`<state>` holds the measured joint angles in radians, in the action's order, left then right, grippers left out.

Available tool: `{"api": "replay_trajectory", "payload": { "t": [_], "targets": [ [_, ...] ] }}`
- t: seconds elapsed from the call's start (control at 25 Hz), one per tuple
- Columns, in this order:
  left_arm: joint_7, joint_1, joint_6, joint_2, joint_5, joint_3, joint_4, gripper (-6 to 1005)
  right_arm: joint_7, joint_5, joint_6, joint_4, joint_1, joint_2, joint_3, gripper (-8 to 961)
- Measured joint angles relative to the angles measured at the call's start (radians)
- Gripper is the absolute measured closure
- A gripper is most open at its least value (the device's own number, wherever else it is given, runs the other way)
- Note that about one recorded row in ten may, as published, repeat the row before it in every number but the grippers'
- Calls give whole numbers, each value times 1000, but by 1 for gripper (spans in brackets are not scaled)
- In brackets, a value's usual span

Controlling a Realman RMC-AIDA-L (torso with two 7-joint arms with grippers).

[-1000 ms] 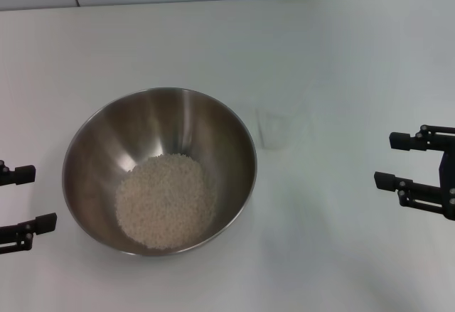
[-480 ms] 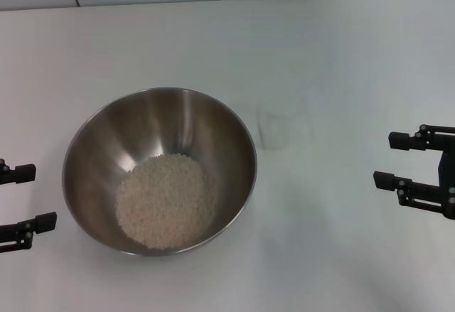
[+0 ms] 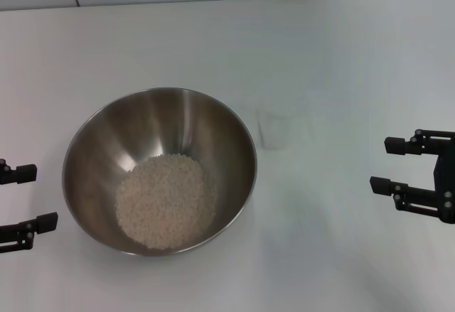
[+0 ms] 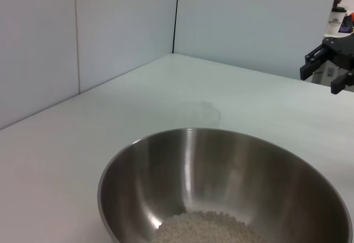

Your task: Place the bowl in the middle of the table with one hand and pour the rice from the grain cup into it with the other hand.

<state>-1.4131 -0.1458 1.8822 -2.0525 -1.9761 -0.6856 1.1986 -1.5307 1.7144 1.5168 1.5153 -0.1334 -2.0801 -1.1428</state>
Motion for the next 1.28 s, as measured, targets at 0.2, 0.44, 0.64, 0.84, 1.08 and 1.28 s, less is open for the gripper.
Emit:
{"api": "replay_trajectory", "payload": {
  "t": [0.2, 0.44, 0.64, 0.84, 1.08, 1.28],
  "targets": [
    [8, 3, 0, -1, -1, 1, -7, 190, 3, 5, 14, -4, 0, 0, -3, 353],
    [11, 6, 0, -4, -1, -1, -11, 190, 10, 5, 27, -13, 5, 0, -12, 353],
    [52, 9, 0, -7, 4, 1, -64, 190, 48, -12, 49, -37, 8, -3, -14, 353],
    [94, -5, 0, -7, 7, 3, -119, 189, 52, -18, 54, -61, 24, -4, -25, 353],
    [111, -32, -6, -10, 7, 1, -137, 189, 53, -18, 54, -79, 39, -5, -29, 353],
    [115, -78, -8, -7, 2, 0, -162, 189, 59, -21, 54, -82, 43, -5, -47, 353]
  ]
}}
